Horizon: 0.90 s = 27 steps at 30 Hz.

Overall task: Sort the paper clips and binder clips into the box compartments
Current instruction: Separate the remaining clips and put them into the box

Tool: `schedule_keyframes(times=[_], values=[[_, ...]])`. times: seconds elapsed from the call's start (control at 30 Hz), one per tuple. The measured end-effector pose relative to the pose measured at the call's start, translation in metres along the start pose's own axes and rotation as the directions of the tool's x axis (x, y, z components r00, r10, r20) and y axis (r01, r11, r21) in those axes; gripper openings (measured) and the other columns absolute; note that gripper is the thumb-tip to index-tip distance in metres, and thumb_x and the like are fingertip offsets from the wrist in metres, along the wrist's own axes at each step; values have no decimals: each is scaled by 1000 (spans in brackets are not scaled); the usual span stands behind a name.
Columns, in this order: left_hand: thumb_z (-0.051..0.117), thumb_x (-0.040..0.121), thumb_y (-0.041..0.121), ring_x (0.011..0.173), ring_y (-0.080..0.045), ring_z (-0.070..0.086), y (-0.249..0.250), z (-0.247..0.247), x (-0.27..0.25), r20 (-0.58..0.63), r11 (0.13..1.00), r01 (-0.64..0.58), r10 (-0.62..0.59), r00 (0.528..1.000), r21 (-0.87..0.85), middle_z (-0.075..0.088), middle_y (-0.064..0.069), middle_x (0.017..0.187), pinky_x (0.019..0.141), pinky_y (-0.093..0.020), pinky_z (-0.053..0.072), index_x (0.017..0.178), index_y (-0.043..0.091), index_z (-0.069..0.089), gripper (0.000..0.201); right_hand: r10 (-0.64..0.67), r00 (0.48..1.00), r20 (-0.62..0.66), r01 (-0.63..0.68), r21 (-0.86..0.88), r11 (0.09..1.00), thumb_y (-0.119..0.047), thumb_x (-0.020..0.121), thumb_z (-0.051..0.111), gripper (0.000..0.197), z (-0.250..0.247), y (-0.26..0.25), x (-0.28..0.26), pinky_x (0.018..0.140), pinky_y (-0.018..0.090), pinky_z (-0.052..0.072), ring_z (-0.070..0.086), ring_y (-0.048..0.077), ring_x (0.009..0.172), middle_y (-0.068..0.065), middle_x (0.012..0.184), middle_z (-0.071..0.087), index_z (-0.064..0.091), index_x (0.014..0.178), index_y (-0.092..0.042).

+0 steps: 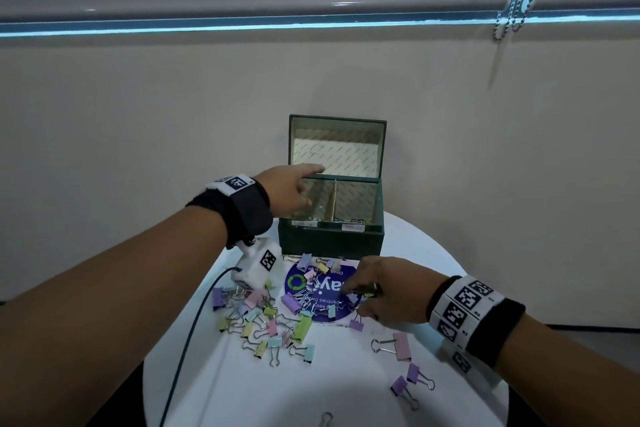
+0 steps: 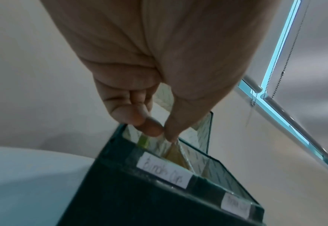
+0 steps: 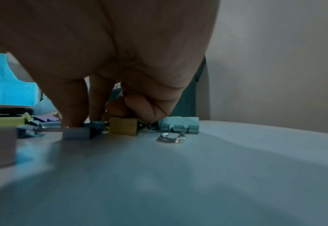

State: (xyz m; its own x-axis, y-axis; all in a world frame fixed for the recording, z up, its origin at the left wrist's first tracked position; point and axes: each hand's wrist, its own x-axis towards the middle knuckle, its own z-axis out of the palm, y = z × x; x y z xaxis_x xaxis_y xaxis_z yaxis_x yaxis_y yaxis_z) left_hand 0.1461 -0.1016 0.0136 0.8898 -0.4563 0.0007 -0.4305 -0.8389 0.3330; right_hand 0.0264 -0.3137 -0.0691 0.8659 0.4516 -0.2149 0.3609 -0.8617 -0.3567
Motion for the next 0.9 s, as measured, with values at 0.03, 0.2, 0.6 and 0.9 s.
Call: schedule_keyframes(times=[0.03, 0.2, 0.6, 0.9], values=[[61, 92, 13, 82, -11, 57, -2, -1, -1, -2, 1000, -4, 4, 1000, 15, 60, 2, 120, 76, -22, 42, 146, 42, 40, 65, 5, 1000, -1, -4, 5, 1000, -35, 90, 69, 39, 0, 0, 0, 96, 31, 50, 55, 10, 108, -14, 119, 55, 62, 128, -42], [62, 94, 27, 89, -9, 55, 2, 2, -31, -41, 977, -118, 127, 991, 177, 51, 9, 107, 78, -24, 44, 119, 42, 64, 30, 31, 998, -57, -27, 71, 997, -25, 87, 72, 16, 0, -1, -2, 83, 25, 52, 59, 10, 93, -16, 101, 59, 61, 95, -34], [65, 90, 45, 100, -16, 56, 42, 56, -76, 486, 828, -464, 279, 828, 315, 58, 6, 109, 85, -35, 52, 126, 41, 64, 36, 74, 977, -199, -28, 226, 974, -3, 83, 48, 22, -8, -5, -10, 64, 28, 42, 45, 12, 65, -4, 70, 53, 47, 75, -24], [67, 86, 29, 82, -12, 60, 27, 51, -72, 263, 952, -240, 186, 947, 190, 62, 10, 88, 77, -30, 54, 84, 27, 63, 5, -40, 999, 5, 40, 30, 999, -32, 78, 75, 31, -3, -7, -13, 81, 24, 54, 56, 5, 97, -15, 105, 52, 73, 108, -40]])
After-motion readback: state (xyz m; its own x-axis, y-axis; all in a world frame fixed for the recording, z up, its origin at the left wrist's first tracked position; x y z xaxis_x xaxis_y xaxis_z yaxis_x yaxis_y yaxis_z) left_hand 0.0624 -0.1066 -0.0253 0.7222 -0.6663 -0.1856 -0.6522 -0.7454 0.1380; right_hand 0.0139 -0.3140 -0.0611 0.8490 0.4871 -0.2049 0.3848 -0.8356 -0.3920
